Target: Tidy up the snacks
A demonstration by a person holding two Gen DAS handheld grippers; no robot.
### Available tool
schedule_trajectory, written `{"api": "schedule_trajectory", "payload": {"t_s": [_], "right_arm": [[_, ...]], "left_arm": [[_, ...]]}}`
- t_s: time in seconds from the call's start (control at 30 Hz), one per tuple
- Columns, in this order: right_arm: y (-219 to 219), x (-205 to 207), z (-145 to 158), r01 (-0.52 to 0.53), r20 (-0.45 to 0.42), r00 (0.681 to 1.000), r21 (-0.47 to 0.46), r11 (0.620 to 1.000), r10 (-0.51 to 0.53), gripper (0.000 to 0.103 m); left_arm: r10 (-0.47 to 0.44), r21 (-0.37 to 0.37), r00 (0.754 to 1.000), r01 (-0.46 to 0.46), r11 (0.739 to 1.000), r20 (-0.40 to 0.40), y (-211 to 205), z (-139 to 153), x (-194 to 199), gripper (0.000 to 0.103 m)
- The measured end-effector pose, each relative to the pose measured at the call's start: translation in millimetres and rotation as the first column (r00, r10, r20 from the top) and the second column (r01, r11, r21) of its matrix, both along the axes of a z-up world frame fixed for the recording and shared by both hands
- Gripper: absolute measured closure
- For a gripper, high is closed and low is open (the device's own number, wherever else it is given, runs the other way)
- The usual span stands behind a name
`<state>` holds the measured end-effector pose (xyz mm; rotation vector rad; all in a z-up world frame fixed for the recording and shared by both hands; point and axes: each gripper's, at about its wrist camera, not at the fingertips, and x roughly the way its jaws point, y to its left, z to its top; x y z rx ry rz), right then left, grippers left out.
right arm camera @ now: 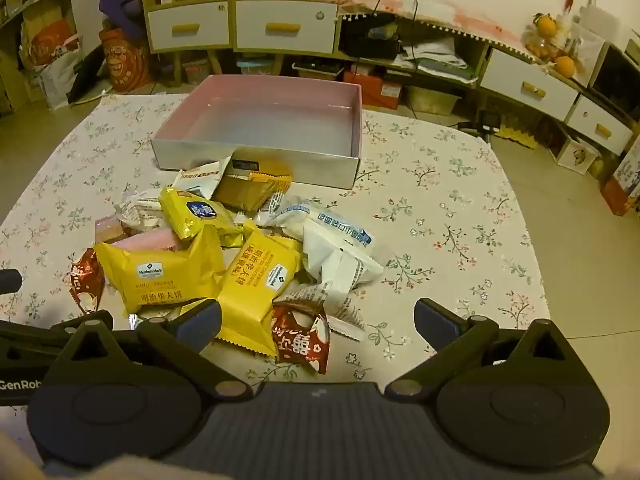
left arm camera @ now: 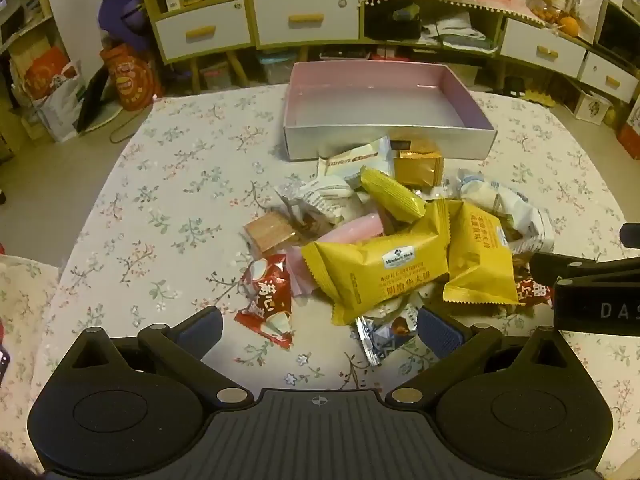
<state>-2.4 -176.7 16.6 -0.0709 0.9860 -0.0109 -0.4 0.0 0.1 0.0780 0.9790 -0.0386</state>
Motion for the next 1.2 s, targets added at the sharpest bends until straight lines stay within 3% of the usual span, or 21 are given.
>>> {"api": "schedule_trajectory", "payload": {"t_s": [1.2], "right_arm": [[1.4,1.3,-4.7,-0.003,-0.012,1.000,-0.005,1.000,0.003,0.000]], "left_arm": [[0.014,0.019,1.000,-0.014,1.000,0.009,3.6,1.4,-1.3,0.000]]}}
